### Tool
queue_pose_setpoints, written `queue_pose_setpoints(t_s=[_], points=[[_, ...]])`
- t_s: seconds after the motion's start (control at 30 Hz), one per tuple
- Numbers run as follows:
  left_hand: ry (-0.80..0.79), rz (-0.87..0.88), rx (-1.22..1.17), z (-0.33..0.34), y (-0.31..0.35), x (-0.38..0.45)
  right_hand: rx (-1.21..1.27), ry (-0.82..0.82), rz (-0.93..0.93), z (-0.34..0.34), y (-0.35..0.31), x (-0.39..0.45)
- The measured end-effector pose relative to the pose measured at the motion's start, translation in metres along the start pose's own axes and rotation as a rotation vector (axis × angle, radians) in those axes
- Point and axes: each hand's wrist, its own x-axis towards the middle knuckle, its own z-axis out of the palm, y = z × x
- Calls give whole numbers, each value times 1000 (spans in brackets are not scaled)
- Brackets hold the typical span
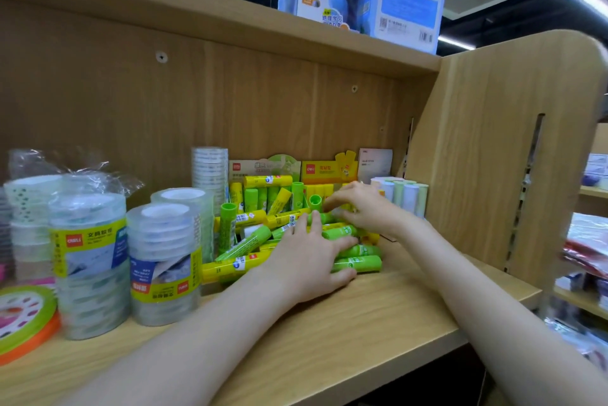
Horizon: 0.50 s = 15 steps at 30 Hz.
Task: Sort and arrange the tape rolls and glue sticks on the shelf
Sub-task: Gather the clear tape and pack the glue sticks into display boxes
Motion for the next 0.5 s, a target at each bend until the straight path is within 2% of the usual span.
queue_pose_setpoints(t_s=[0.1, 0.2, 0.27, 0.4, 0.5], points=[[-10, 8, -15, -1, -2, 1, 66, -260, 28, -16, -6, 13], [-8, 11, -22, 0, -3, 1, 33, -286, -6, -19, -11, 19], [-18, 6, -18, 0, -3, 1, 56, -177, -26, -13, -7, 17], [-22, 8, -23, -1, -3, 1, 424, 246, 25, -16, 4, 3], [-18, 12, -15, 0, -3, 2, 577, 511, 121, -36, 10, -15]])
